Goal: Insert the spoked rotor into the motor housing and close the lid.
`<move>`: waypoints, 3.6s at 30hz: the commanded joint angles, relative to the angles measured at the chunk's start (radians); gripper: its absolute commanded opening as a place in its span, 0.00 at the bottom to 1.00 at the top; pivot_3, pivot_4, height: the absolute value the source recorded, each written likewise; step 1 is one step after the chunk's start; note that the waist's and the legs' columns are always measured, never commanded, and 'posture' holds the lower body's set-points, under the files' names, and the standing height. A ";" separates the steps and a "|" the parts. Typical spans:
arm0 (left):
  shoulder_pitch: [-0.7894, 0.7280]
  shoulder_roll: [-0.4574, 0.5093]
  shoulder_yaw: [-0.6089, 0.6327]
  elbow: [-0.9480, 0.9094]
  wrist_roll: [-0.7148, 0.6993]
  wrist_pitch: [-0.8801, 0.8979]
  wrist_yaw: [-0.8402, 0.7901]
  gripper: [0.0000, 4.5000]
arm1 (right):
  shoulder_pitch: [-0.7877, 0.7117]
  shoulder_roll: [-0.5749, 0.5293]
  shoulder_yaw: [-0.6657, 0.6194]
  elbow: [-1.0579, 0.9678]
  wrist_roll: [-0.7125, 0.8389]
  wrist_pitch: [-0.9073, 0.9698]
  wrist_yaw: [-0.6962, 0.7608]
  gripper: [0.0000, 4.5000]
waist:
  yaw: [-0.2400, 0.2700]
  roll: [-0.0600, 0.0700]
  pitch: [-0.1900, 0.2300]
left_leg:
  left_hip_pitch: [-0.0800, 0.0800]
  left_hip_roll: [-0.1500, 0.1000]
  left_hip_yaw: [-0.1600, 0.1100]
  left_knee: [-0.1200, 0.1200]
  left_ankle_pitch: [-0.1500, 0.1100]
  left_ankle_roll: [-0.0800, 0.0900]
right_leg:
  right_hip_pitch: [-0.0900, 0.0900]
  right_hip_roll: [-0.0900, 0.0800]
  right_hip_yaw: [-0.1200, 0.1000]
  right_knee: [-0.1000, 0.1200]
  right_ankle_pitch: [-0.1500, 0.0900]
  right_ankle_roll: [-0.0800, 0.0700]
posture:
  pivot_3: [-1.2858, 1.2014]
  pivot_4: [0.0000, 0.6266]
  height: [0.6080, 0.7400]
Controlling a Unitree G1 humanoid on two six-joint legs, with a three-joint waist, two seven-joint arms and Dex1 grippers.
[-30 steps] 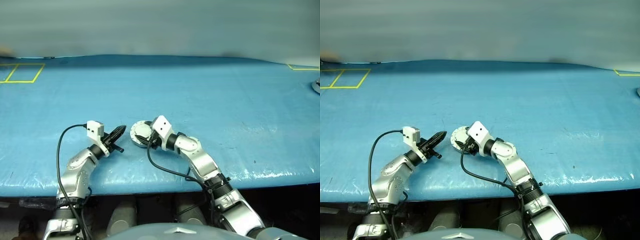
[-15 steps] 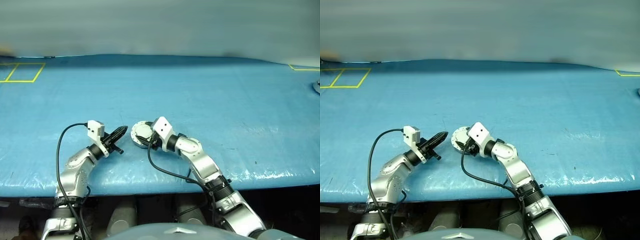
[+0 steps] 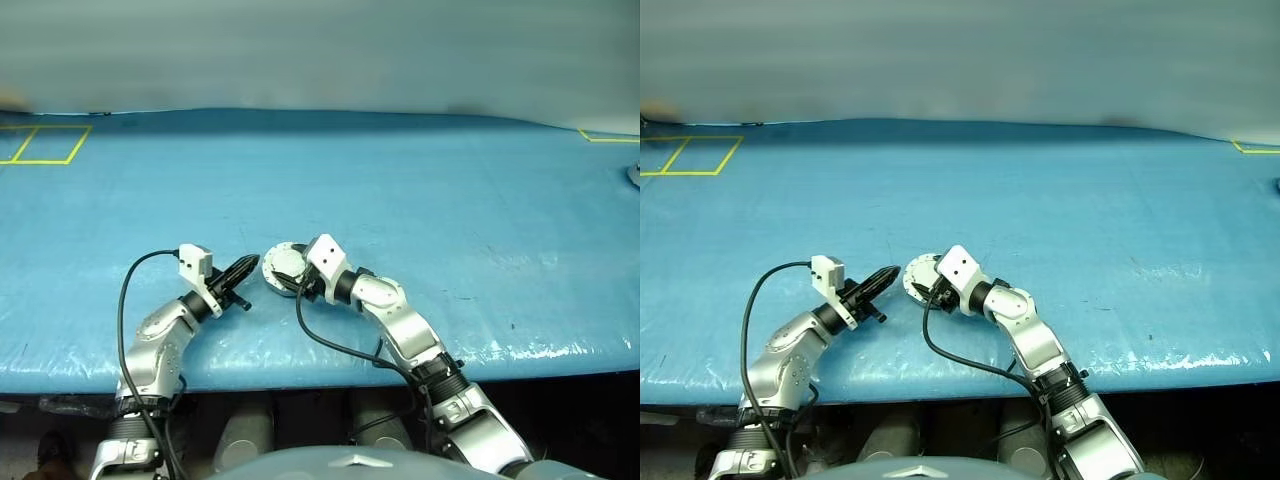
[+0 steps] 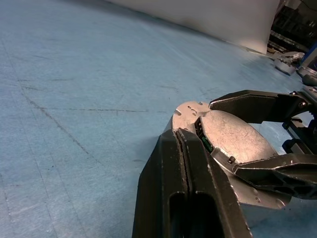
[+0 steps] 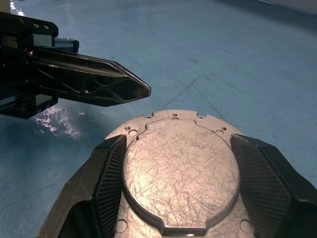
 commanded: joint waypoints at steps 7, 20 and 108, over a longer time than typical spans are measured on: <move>-0.007 -0.022 -0.002 -0.037 -0.020 -0.050 -0.034 0.00 | 0.042 -0.032 0.016 0.072 -0.047 0.048 -0.022 0.67 | -0.001 0.000 0.000 | 0.000 0.000 0.000 0.000 0.000 0.000 | 0.000 0.000 0.000 0.000 0.000 0.000 | 0.52 0.24 1.00; 0.009 0.010 -0.065 0.002 0.061 -0.070 -0.050 0.00 | 0.048 -0.032 0.018 0.066 -0.046 0.045 -0.028 0.67 | -0.001 0.000 0.000 | 0.000 0.000 0.000 0.000 0.000 0.000 | 0.000 0.000 0.000 0.000 0.000 0.000 | 0.52 0.24 1.00; -0.039 -0.088 -0.061 0.051 0.075 -0.138 0.035 0.00 | 0.085 0.112 -0.441 0.091 0.693 0.667 0.086 0.26 | -0.010 -0.003 -0.002 | 0.003 0.002 -0.001 0.002 -0.001 0.000 | 0.008 0.003 0.000 0.000 0.000 0.000 | 0.52 0.24 1.00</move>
